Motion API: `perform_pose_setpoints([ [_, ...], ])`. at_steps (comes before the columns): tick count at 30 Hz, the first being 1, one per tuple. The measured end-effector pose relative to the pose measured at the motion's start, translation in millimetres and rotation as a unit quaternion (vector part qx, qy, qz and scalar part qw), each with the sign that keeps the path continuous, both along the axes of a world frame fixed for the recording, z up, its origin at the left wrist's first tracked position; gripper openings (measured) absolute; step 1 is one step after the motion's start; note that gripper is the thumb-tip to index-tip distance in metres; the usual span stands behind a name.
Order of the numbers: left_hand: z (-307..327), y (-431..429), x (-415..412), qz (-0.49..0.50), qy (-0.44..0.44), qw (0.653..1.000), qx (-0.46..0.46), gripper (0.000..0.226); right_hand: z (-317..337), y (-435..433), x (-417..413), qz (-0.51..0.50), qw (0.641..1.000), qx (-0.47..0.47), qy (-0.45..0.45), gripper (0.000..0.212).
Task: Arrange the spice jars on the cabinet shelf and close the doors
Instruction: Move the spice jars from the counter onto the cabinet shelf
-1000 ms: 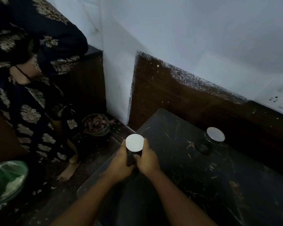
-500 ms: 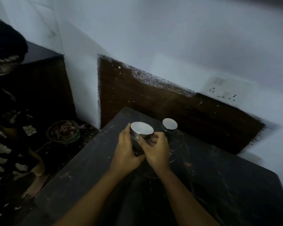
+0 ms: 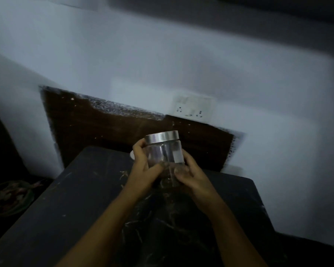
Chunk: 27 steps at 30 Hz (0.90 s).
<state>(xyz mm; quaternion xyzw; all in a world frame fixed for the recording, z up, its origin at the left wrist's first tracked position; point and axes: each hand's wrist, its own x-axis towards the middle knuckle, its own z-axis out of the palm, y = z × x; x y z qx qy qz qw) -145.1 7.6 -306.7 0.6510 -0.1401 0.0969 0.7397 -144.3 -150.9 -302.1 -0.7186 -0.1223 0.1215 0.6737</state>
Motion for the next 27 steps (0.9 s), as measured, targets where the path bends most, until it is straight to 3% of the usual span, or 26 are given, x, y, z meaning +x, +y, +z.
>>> perform_pose_setpoints([
  [4, 13.5, -30.4, 8.3, -0.04, -0.005, 0.998, 0.04, 0.068, 8.1, -25.6, -8.7, -0.031, 0.998, -0.002, -0.059, 0.079],
  [7, 21.5, -43.9, 9.5, -0.06, -0.018, 0.989, 0.137, 0.085, 19.2, -40.6, -13.3, -0.091, 0.989, -0.007, -0.117, 0.096],
  [10, 30.1, -56.4, 4.2, -0.151, -0.021, 0.982, 0.108, 0.089, 28.6, -48.0, -19.4, -0.116, 0.979, -0.063, -0.156, 0.113],
  [12, 34.6, -62.4, 2.5, -0.157, -0.011, 0.984, 0.087, 0.086, 33.6, -52.8, -24.0, -0.124, 0.974, -0.1, -0.16, 0.119],
  [16, 40.0, -64.7, 1.3, -0.146, 0.004, 0.987, 0.065, 0.078, 47.7, -70.7, -29.0, -0.094, 0.984, -0.053, -0.14, 0.09],
  [21, 43.9, -68.4, 1.7, -0.166, -0.027, 0.983, 0.077, 0.076, 54.4, -84.0, -27.4, -0.083, 0.989, -0.05, -0.115, 0.082],
  [27, 57.5, -71.2, 7.6, -0.072, -0.117, 0.978, 0.157, 0.066, 65.1, -90.4, -21.7, -0.138, 0.973, -0.068, -0.171, 0.097],
])
